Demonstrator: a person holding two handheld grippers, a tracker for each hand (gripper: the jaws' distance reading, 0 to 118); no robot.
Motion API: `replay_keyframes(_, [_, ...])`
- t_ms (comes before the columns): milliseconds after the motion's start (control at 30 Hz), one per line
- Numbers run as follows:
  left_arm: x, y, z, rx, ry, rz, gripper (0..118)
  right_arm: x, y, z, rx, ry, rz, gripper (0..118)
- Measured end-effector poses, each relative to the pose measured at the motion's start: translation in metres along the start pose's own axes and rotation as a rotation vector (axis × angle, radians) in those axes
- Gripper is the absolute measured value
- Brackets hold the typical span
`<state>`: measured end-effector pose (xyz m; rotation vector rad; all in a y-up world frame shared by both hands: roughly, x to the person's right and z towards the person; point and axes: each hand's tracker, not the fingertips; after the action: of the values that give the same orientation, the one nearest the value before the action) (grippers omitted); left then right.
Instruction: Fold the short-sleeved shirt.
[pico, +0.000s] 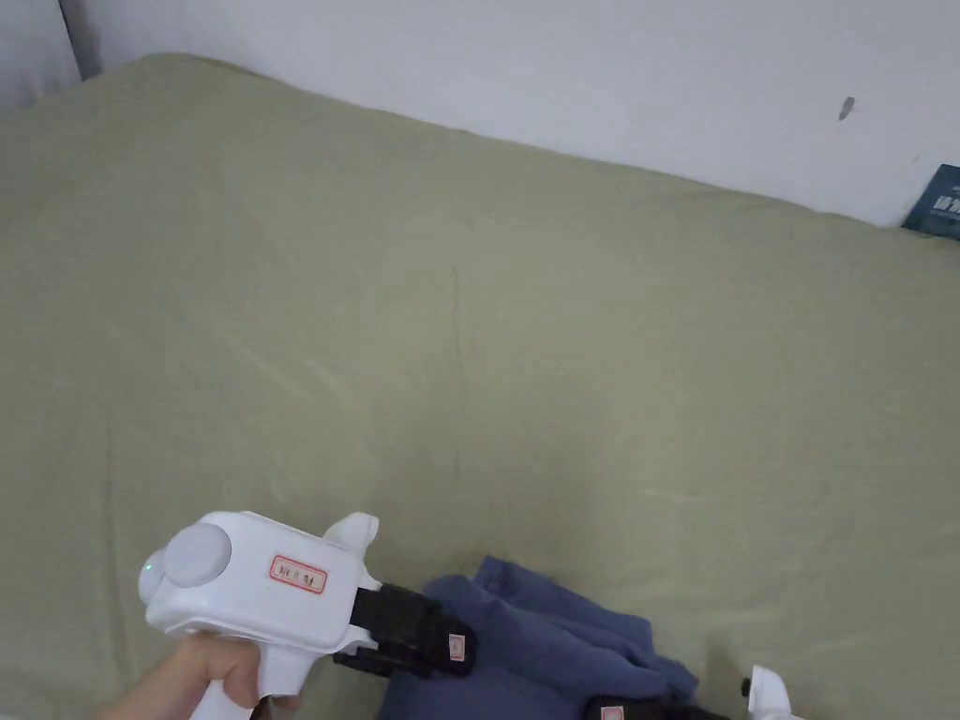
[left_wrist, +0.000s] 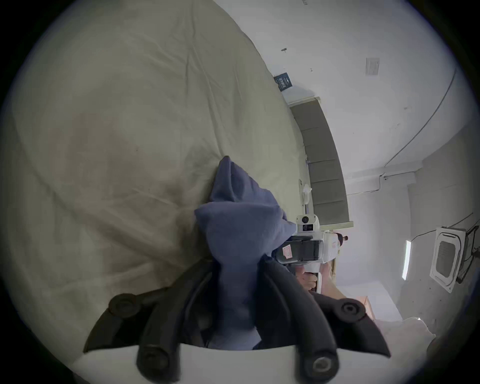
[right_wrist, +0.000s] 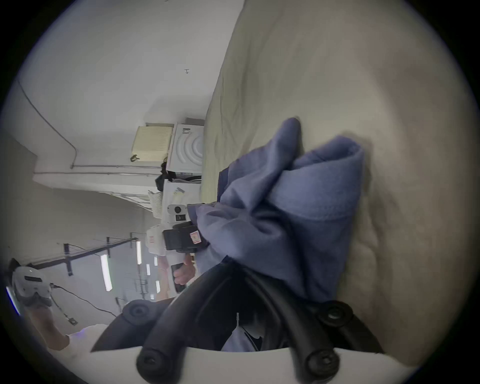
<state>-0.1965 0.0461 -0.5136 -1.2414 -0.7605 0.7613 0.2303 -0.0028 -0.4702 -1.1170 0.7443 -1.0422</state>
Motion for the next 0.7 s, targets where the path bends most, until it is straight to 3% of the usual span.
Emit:
replay_keyframes(133, [0.004, 0.008, 0.037, 0.024, 0.006, -0.020, 19, -0.037, -0.009, 0.011, 0.060, -0.039, 0.093, 1])
replay_keyframes(367, [-0.055, 0.055, 0.205, 0.197, 0.287, 0.002, 19, -0.080, -0.025, 0.030, 0.151, -0.055, 0.222, 1])
replay_keyframes(533, [-0.090, 0.087, 0.310, 0.258, 0.401, 0.067, 19, -0.097, -0.027, 0.034, 0.202, -0.108, 0.269, 1])
replay_keyframes(700, [-0.108, 0.121, 0.339, 0.234, 0.420, 0.081, 19, -0.099, -0.019, 0.033, 0.228, -0.133, 0.269, 1])
